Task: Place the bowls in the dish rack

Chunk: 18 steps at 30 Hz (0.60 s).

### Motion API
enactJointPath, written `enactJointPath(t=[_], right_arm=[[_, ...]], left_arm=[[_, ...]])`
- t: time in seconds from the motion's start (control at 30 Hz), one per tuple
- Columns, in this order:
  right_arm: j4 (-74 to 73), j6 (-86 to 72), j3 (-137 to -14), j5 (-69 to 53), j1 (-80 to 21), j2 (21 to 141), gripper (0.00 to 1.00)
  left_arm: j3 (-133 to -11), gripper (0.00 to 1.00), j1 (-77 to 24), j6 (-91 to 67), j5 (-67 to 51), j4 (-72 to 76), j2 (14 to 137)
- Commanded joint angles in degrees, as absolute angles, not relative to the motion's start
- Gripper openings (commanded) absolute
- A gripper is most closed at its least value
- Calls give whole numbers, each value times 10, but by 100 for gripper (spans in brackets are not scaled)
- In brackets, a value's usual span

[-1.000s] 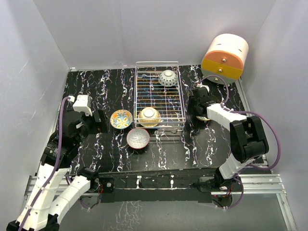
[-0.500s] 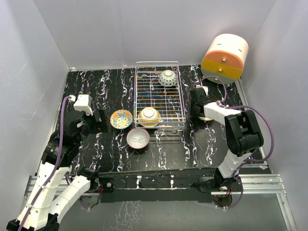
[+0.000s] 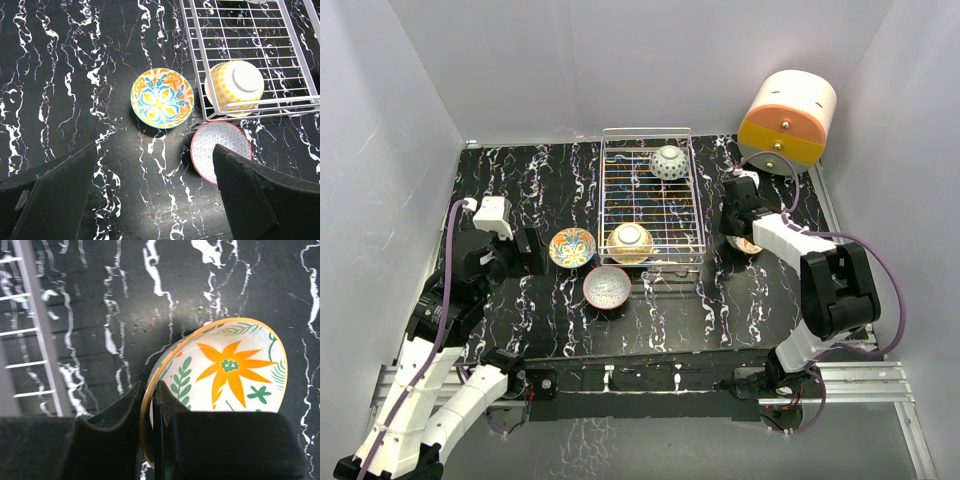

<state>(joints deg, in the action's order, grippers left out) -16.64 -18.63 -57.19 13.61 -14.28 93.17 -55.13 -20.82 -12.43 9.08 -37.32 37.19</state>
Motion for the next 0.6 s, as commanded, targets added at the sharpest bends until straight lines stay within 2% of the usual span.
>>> enactJointPath(t=[0.0,0.23,0.4,0.5,0.57], right_arm=[[-141,-206,-581,85,-141,867,8],[-131,-194,-653,61,-142,796,8],[-102,-212,-759,-99,-142,830,8],[-19,-283,-788,-225,-145,855,8],[47,-340,-797,-269,-152,872,8]], left_arm=[[-557,97,-210,-122,99,-369,371],[-558,97,-210,-121,98,-364,372],[-561,97,-210,-122,97,-358,374],[-566,97,-210,-122,99,-359,375],[-571,97,-211,-120,102,-362,375]])
